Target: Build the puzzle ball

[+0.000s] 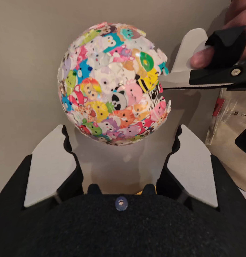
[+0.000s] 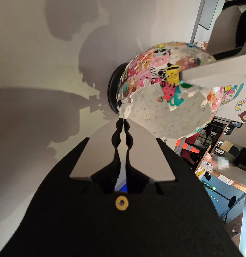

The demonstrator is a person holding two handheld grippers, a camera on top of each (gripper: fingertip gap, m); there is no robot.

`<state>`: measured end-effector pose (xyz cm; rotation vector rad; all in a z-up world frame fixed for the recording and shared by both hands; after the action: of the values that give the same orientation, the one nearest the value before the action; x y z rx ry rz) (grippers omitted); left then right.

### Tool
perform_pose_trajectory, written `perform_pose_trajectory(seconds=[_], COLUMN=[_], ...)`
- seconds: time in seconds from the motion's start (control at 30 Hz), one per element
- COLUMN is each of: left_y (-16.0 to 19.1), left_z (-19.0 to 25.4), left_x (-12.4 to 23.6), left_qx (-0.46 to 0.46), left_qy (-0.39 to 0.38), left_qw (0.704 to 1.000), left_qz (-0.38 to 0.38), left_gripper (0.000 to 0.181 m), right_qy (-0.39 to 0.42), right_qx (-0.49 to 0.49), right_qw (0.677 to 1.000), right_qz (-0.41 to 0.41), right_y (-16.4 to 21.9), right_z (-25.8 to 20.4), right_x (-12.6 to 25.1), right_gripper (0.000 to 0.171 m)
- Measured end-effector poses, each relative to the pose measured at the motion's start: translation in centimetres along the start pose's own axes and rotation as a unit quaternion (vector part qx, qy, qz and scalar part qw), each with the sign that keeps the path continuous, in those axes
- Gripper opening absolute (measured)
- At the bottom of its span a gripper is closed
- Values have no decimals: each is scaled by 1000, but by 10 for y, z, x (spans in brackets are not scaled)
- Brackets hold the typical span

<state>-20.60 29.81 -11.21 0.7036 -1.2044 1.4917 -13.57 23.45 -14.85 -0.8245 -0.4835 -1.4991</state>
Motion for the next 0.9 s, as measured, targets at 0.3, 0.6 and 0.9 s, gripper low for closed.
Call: perform_pose_trajectory(seconds=[0.3, 0.6, 0.9], left_y=[2, 0, 0], left_z=[2, -3, -3], left_x=[-9, -11, -9], left_qx=[6, 17, 15], left_qy=[-10, -44, -62], left_qw=[999, 999, 998], left_qz=[-30, -25, -25], left_gripper=[134, 126, 123], right_qy=[-11, -3, -9], right_qx=[13, 52, 68], right_qw=[1000, 998, 995], right_qz=[-9, -46, -78], right_y=[-3, -3, -8], right_z=[-5, -4, -6], right_x=[-7, -17, -18], right_gripper=[2, 2, 2])
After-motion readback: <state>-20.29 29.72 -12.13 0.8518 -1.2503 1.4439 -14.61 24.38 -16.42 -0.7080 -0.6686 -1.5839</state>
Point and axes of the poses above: each gripper's, where its closed fingertips meet, x back along the fingers, y out of its underside, z = x × y across the jaws, the point moved 1 cm from there along x, back along the fingers, and after that the axes turned 13 degrees about -x, right-handed, at the moved point
